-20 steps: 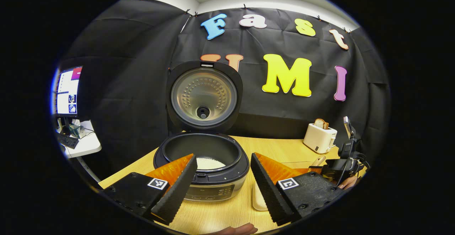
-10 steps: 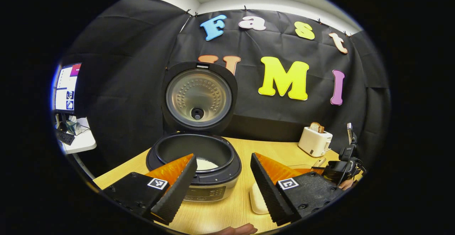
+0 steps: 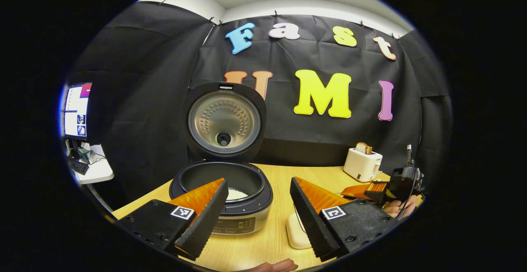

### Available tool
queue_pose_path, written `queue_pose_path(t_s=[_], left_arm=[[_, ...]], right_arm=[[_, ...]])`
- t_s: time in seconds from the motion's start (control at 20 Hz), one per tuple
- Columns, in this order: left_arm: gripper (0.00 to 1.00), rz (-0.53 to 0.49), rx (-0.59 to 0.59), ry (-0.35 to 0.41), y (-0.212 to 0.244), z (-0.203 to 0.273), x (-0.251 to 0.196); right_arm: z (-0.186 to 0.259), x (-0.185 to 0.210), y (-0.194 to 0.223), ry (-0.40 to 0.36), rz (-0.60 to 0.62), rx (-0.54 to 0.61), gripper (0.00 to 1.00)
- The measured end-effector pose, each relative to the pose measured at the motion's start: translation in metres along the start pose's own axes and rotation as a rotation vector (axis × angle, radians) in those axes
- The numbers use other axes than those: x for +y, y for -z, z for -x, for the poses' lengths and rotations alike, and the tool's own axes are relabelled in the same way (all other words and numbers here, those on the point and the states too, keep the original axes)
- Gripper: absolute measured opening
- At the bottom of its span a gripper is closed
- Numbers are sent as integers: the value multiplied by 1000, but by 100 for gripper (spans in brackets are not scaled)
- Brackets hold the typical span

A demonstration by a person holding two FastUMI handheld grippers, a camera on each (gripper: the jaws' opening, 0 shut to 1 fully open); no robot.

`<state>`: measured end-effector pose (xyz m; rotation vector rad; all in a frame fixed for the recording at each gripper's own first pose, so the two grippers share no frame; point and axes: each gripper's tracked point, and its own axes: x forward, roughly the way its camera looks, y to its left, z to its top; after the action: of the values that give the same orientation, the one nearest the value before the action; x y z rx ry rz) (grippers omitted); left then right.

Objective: Close the left gripper, press the button to open the rice cooker; take a wooden spoon from the chopstick holder with the right hand, scoop a spoonful of rice and pour it into the rice cooker, then put the wooden spoon back into the chopstick holder.

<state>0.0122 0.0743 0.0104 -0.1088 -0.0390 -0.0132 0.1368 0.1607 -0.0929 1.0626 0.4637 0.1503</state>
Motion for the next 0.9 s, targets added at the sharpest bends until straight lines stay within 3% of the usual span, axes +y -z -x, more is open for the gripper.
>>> queue_pose_path(t_s=[0.2,0.5,0.9], left_arm=[[100,-3,29,-16,8,-2,9],[96,-11,9,-32,-1,6,20],[96,-71,-1,-43,-7,20,37]], right_arm=[[6,10,-15,-15,-86,3,9],[10,34,-19,-43,-184,33,9],[2,98,-15,-112,-224,69,9]])
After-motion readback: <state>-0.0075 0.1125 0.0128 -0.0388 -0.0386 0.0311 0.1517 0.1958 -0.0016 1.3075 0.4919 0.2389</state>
